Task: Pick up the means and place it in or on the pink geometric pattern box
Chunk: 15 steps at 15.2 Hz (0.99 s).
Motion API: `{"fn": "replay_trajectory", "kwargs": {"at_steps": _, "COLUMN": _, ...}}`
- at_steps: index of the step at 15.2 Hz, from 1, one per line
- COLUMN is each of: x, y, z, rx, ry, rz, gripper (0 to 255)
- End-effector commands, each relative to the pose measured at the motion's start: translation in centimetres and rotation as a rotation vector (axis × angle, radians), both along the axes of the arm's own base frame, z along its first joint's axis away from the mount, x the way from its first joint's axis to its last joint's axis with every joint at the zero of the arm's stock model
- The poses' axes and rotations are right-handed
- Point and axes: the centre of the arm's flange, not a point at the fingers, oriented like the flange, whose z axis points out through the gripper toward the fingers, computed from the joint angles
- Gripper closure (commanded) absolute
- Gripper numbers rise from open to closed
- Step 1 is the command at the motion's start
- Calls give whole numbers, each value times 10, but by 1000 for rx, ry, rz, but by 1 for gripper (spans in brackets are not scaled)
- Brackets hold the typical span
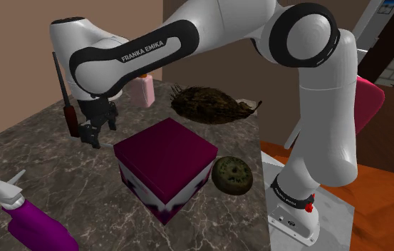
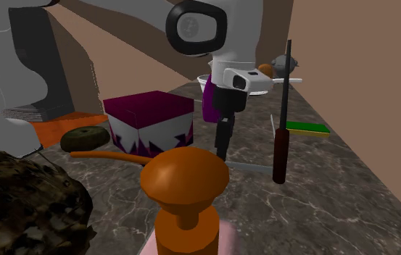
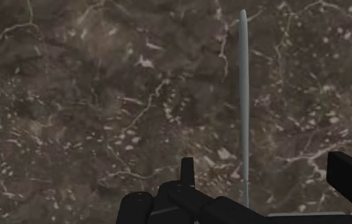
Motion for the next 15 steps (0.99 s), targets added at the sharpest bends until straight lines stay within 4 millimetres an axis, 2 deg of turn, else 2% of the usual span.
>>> {"fn": "replay_trajectory", "kwargs": {"at_steps": 1, "x": 0, "y": -1, "z": -10, "rx": 0, "ry": 0, "rz": 0, "gripper": 0}}
{"fn": "replay_trajectory", "kwargs": {"at_steps": 3, "x": -1, "y": -1, "z": -18, "rx": 0, "ry": 0, "rz": 0, "gripper": 0}}
{"fn": "replay_trajectory", "kwargs": {"at_steps": 10, "x": -1, "y": -1, "z": -18, "rx": 0, "ry": 0, "rz": 0, "gripper": 0}}
{"fn": "replay_trajectory", "kwargs": {"at_steps": 11, "x": -1, "y": -1, "z": -18, "rx": 0, "ry": 0, "rz": 0, "gripper": 255}}
{"fn": "replay_trajectory", "kwargs": {"at_steps": 15, "x": -1, "y": -1, "z": -18, "rx": 0, "ry": 0, "rz": 0, "gripper": 255}}
